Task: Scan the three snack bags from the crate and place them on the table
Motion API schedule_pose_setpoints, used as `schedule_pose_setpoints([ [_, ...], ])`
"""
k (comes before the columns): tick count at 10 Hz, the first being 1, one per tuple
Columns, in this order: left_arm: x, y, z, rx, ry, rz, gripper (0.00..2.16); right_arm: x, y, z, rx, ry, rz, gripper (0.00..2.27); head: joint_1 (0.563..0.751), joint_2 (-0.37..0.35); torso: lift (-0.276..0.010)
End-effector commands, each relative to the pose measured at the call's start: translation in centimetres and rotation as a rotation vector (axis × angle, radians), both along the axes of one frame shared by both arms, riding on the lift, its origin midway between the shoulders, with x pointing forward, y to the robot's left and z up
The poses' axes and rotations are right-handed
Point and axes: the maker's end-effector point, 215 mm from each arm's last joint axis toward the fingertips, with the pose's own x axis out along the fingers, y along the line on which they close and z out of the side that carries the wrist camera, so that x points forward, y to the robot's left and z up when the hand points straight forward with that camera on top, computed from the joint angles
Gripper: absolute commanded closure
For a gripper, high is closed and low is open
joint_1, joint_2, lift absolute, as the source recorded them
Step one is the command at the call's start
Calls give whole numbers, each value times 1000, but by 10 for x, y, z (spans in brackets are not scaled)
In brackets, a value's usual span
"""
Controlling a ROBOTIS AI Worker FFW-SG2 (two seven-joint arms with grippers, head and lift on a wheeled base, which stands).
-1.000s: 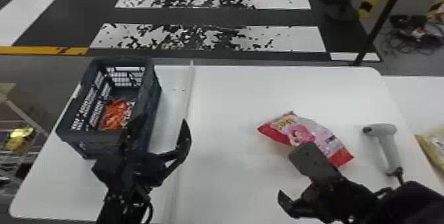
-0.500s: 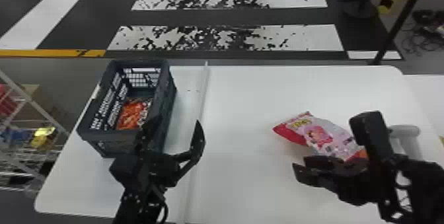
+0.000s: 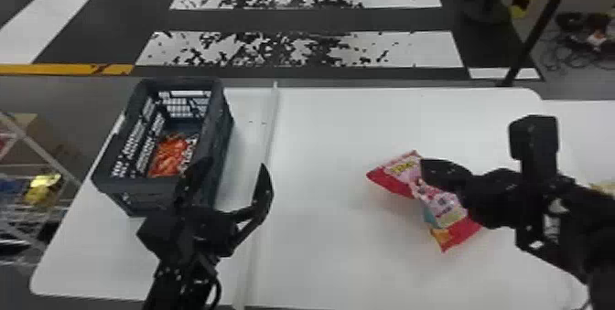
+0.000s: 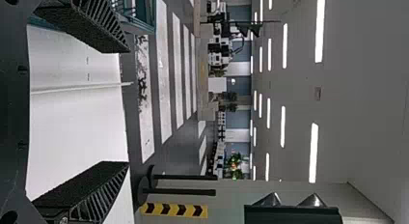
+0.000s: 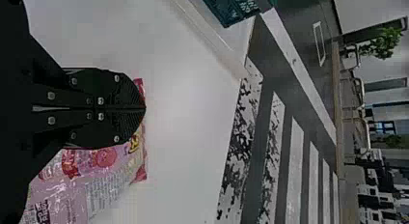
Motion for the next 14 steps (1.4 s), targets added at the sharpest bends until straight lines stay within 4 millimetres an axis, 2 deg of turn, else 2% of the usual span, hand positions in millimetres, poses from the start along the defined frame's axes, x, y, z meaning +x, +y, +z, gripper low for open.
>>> schedule_pose_setpoints([
  [1, 0, 1, -1, 1, 1, 3, 39, 15, -11, -15, -15, -15, -17, 2253, 695, 37, -62],
  [2, 0, 3, -1, 0, 1, 6, 39, 21, -17, -26, -32, -25, -22, 2253, 695, 25, -62],
  [5, 1, 3, -2, -1, 3, 8, 39, 19, -23, -69, -127, -2, -2, 2253, 695, 12, -62],
  [7, 3, 3, -4, -4, 6, 10, 39, 9, -30, -104, -198, 42, 16, 2253, 695, 6, -62],
  [9, 5, 2, -7, -7, 10, 6, 39, -3, -30, -126, -201, 72, 30, 2253, 695, -2, -62],
  [11, 5, 2, -7, -7, 10, 6, 39, 2, -22, -110, -185, 26, 36, 2253, 695, -3, -62],
  [12, 5, 1, -8, -8, 12, 7, 39, 6, -17, -86, -166, -18, 32, 2253, 695, 3, -62],
  [14, 4, 2, -9, -7, 13, 8, 39, 6, 6, -30, -107, -113, 49, 2253, 695, 14, -62],
])
